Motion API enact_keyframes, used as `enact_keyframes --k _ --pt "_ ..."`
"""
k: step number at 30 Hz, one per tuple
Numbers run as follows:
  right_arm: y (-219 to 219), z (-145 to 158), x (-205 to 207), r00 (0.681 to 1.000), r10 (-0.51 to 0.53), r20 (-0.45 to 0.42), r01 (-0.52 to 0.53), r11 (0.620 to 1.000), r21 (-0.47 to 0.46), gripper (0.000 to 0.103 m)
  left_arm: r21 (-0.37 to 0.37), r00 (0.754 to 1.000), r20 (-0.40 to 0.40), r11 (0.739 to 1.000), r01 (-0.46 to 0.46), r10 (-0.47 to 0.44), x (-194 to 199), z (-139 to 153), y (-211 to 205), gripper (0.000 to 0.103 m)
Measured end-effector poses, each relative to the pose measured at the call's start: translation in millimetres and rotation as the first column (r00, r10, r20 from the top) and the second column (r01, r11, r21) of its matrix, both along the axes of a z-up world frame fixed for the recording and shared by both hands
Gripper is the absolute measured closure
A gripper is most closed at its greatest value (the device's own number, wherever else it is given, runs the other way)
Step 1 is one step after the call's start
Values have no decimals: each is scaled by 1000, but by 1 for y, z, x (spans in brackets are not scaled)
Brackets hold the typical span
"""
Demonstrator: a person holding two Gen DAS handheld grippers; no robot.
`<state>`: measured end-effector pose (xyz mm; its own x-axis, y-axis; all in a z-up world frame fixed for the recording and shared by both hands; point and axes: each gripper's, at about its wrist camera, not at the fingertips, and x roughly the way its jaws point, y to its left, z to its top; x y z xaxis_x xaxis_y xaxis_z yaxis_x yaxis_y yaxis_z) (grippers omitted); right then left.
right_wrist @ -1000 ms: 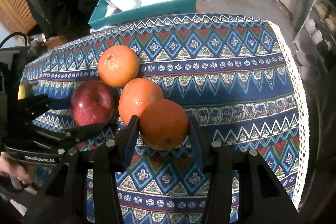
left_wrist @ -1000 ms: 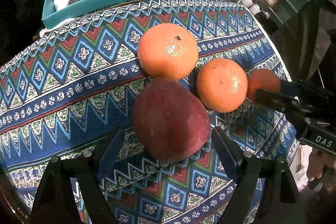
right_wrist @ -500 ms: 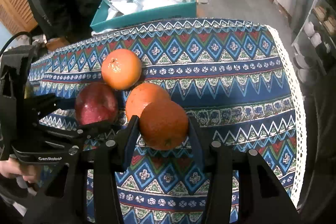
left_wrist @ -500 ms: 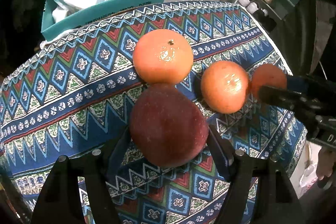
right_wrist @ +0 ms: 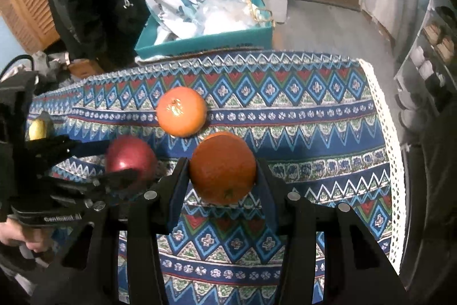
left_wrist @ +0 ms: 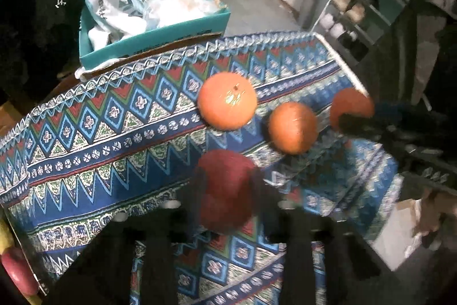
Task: Organize fruits
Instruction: 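Grasp the red apple with the left tool while the right tool holds the orange, then carry the red apple and orange over the glass plate with both tools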
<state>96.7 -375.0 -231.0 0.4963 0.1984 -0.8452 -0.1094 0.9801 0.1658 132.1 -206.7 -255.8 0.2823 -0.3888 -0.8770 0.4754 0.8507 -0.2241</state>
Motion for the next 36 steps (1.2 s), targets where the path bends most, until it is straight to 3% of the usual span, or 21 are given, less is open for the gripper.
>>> enact_keyframes --k 2,6,13,26,27,36 --pt "3 4 0 1000 4 9 -4 1000 -1 57 -1 1000 -13 1000 -7 7 2 5 1 72" --pt "5 4 0 1000 2 0 -2 1000 9 57 50 1000 -3 999 4 -4 4 -4 -2 40" --pt "11 1 0 1000 21 -5 -21 1000 14 57 67 997 -63 997 -29 33 8 -30 -3 29" --pt "2 -10 5 1000 8 -19 -7 1000 30 57 64 987 -147 996 -60 69 24 -64 -14 28" --pt "2 -10 5 1000 8 -19 -7 999 31 57 54 984 -160 996 -74 82 26 -67 -13 33" --pt "6 -14 6 999 24 -29 -24 999 29 57 51 984 -150 995 -87 94 29 -65 -13 37"
